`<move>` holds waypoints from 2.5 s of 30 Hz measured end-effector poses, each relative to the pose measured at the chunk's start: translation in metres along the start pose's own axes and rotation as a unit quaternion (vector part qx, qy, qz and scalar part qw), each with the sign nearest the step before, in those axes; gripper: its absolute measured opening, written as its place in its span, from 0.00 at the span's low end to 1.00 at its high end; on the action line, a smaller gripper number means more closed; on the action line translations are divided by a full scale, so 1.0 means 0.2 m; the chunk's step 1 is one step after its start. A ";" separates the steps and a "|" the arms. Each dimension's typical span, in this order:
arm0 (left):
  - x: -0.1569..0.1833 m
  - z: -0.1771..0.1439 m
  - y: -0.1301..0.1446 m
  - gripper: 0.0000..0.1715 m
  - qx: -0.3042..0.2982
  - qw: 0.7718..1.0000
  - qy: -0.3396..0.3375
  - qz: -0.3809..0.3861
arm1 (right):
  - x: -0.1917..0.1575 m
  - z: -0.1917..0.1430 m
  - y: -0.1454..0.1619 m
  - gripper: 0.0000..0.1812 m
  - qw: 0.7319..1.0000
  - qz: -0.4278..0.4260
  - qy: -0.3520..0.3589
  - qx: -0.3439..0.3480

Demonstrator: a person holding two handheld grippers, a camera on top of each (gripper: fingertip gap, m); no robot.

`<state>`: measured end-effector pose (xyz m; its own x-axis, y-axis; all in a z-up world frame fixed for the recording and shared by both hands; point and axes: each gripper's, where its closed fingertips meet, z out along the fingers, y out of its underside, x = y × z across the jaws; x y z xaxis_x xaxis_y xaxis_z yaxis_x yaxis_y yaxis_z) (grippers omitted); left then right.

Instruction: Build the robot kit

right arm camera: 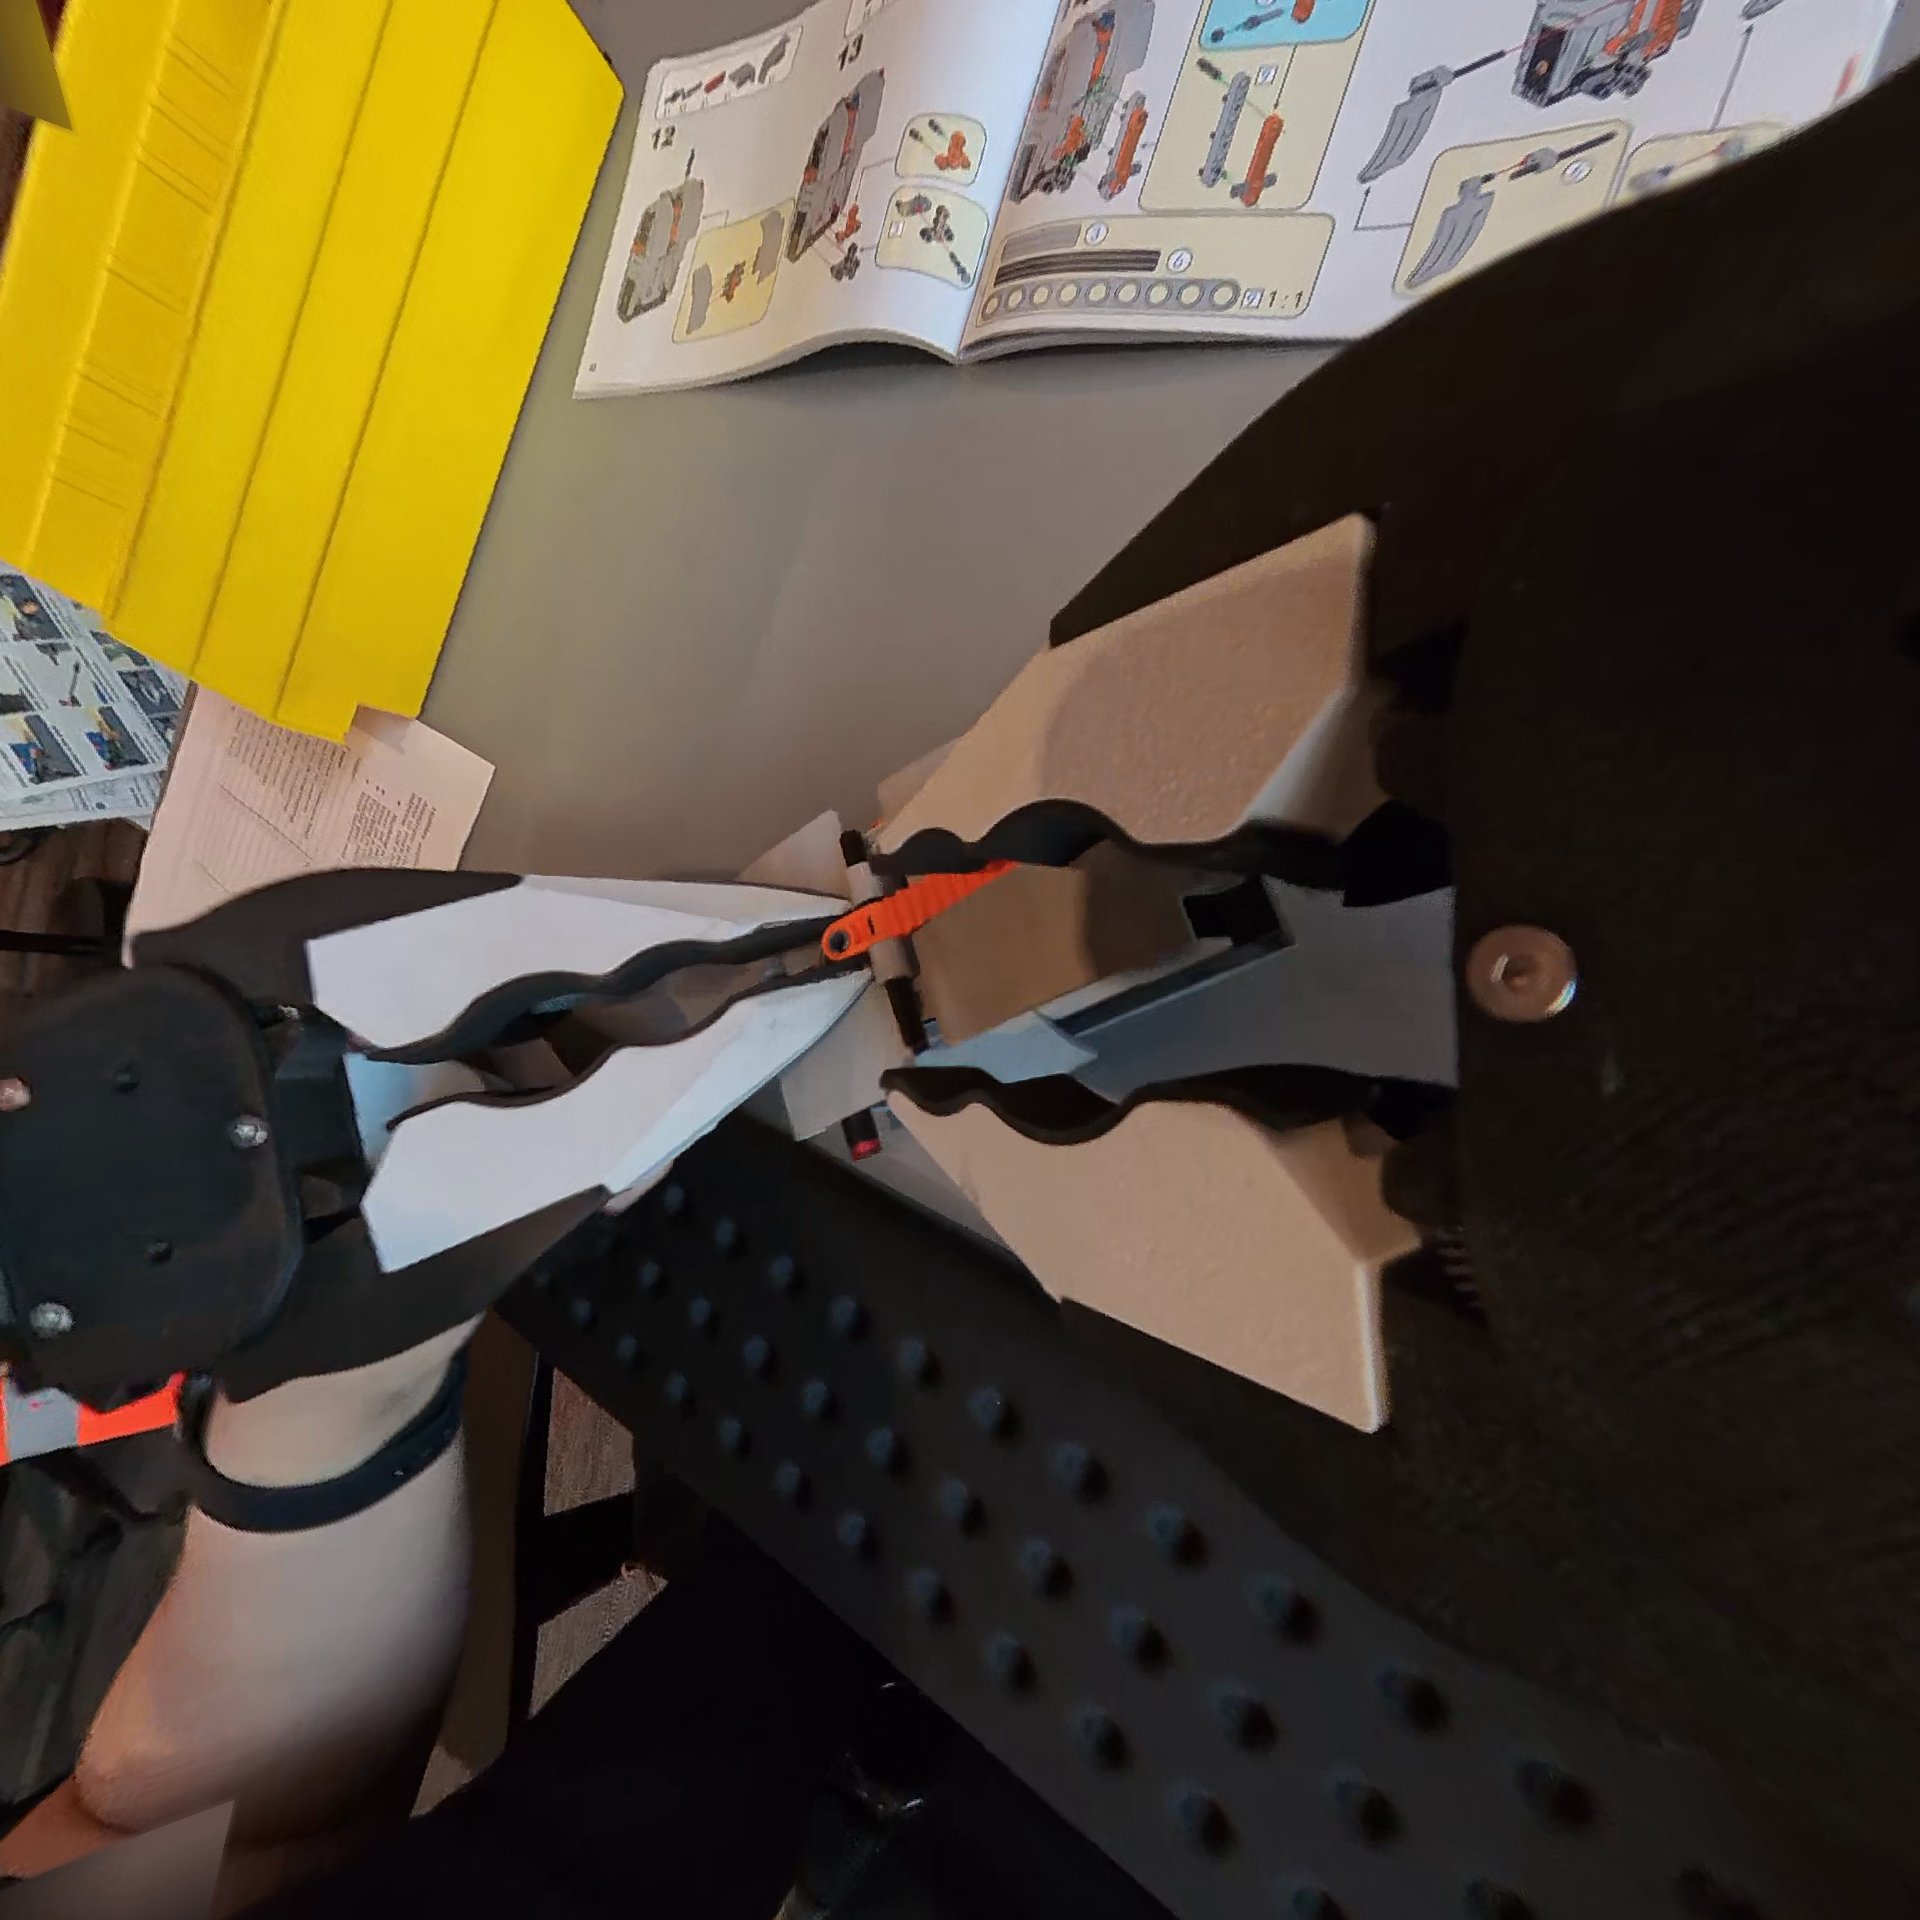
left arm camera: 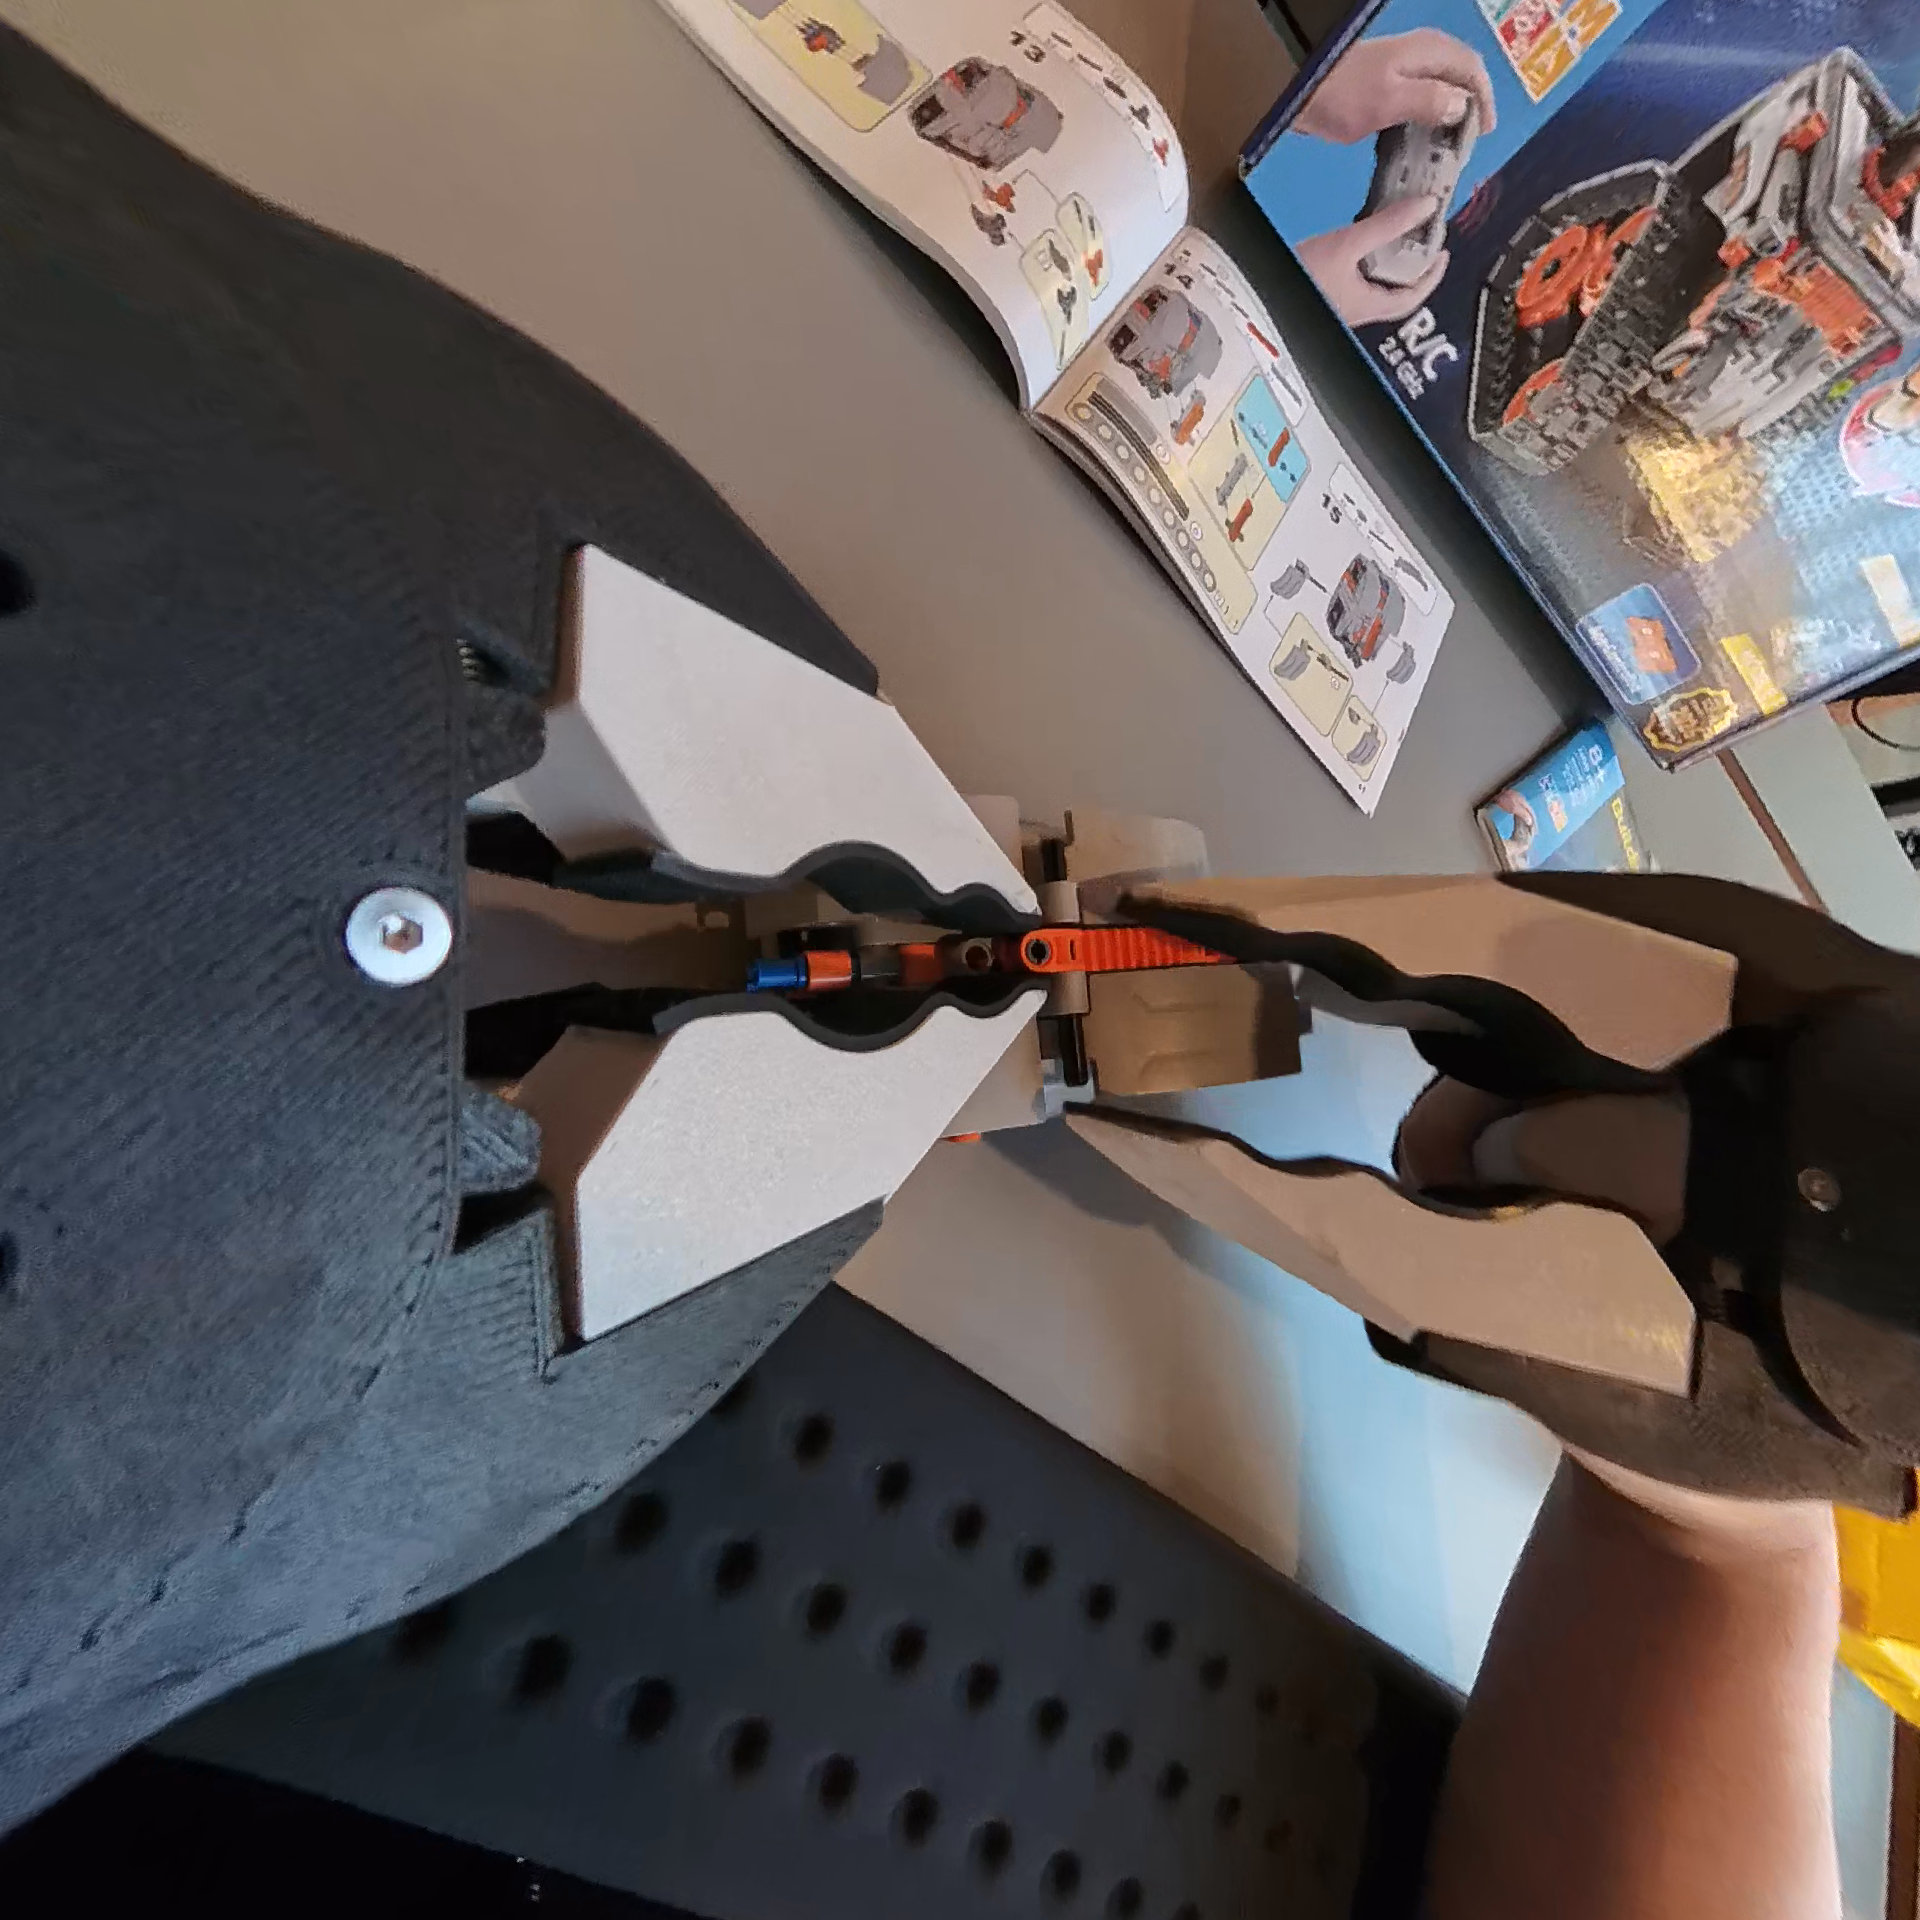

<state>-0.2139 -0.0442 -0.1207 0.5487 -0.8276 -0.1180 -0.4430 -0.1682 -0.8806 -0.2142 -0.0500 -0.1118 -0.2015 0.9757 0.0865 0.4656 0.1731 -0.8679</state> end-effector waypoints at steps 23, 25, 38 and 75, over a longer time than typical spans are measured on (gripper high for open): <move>-0.15 -0.01 -0.12 0.17 0.005 0.997 -0.075 -0.023 | 0.15 -0.05 0.06 0.08 0.957 0.101 0.272 -0.021; -0.15 0.02 -0.11 0.17 -0.005 0.998 -0.060 -0.010 | 0.15 -0.05 0.07 0.07 0.957 0.102 0.272 -0.023; -0.17 0.03 0.00 0.05 -0.040 0.996 0.080 -0.026 | 0.15 -0.12 0.07 0.17 0.959 0.082 0.268 -0.032; 0.06 -0.01 -0.29 0.11 0.064 0.989 0.126 0.040 | 0.08 -0.28 0.12 0.28 0.953 0.146 0.264 -0.014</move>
<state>-0.1831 -0.0450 -0.0709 0.3155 -0.9451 -0.0852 -0.3754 -0.0419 -0.9259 -0.1569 -0.0230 -0.1042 0.3982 0.9135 0.0836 0.4590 -0.1196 -0.8803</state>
